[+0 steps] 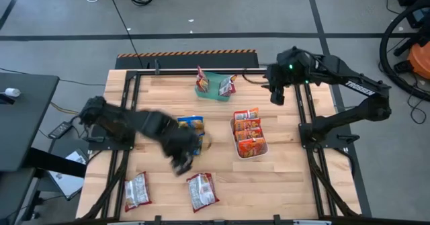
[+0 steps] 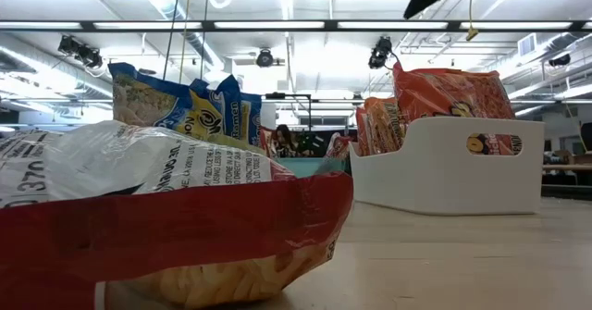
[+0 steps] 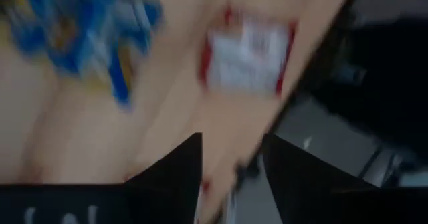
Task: Sort Maruchan noodles
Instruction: Put the left orange noodle pack into the white bin
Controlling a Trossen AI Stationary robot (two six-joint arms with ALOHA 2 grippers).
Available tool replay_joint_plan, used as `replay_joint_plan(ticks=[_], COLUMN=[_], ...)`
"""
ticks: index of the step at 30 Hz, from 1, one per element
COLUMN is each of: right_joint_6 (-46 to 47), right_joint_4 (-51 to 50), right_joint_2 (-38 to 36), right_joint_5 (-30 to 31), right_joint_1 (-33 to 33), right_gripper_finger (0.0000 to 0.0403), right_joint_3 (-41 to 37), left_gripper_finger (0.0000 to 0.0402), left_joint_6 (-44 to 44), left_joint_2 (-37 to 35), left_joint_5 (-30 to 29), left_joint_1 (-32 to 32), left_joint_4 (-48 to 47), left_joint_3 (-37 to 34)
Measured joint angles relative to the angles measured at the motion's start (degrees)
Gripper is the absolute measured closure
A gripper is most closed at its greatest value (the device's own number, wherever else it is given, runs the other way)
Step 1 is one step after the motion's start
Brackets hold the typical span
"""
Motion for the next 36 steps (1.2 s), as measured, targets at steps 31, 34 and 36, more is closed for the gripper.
replay_joint_plan(ticks=[31,34,36], right_joint_6=[41.00,41.43,41.59], right_joint_4=[-3.89,-3.93,-3.93], right_joint_2=[2.38,3.56,4.44], right_joint_5=[9.74,9.75,9.67], right_joint_1=[28.40,28.38,28.38], right_gripper_finger=[0.0226,0.0226,0.0226], right_joint_3=[0.00,0.00,0.00], left_gripper_finger=[0.0171,0.0171,0.0171], left_joint_6=[-0.81,1.40,1.58], left_joint_2=[-31.09,-31.09,-31.09], left_joint_5=[13.28,16.11,17.04], left_joint_1=[-23.90,-23.90,-23.90], left_joint_4=[36.75,37.05,38.70], left_joint_3=[-70.36,-73.74,-75.65])
